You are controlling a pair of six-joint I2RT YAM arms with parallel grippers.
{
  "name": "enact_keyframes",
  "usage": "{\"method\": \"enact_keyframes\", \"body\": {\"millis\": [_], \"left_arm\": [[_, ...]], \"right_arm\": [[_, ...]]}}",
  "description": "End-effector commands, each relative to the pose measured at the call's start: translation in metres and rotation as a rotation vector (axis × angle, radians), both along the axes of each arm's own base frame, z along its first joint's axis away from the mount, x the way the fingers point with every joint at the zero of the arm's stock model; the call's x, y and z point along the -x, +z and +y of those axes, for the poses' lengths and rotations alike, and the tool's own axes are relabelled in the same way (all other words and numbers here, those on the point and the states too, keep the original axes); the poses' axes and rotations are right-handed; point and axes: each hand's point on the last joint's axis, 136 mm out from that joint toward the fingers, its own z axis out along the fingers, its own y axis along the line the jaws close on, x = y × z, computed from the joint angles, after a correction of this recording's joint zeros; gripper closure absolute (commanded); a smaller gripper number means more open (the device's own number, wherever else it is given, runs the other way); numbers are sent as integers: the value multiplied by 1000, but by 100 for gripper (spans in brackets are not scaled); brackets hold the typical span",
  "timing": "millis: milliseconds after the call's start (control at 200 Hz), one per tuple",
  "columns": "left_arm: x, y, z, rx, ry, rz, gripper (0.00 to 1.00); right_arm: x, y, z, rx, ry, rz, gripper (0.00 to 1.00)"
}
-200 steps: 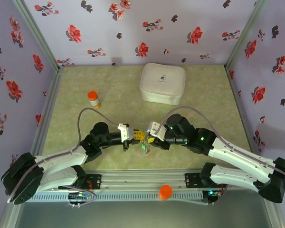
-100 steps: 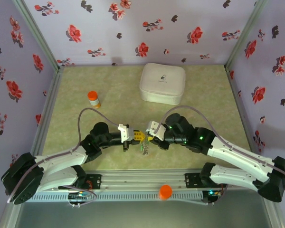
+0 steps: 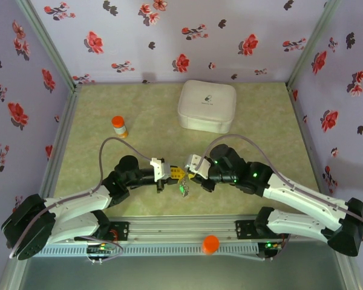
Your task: Put the keys on the keyring
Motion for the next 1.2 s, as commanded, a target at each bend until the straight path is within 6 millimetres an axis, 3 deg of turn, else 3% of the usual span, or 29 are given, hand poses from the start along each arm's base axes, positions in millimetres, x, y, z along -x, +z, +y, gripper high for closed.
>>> {"method": "enact_keyframes", "body": {"millis": [0, 140, 430, 625, 725, 1035, 1110, 1195], "left_arm": [[7, 29, -1, 85, -35, -69, 100], [7, 32, -1, 95, -36, -71, 100], [6, 25, -2, 82, -35, -63, 100], [5, 24, -2, 82, -35, -61, 100], [5, 25, -3, 83, -35, -63, 100], [5, 22, -2, 76, -32, -60, 100], [3, 19, -1, 66, -19, -62, 100], [0, 10, 0, 22, 5, -66, 75]], "right_arm": [[0, -3, 4, 2, 3, 12, 94], [0, 0, 8, -37, 8, 10, 91], [-1, 16, 0, -94, -5, -61, 73], [3, 28, 3, -144, 26, -81, 72], [3, 28, 7, -148, 31, -74, 74], [1, 27, 11, -138, 40, -68, 100], [2, 29, 10, -130, 45, -73, 100], [1, 27, 8, -96, 45, -79, 100]]}}
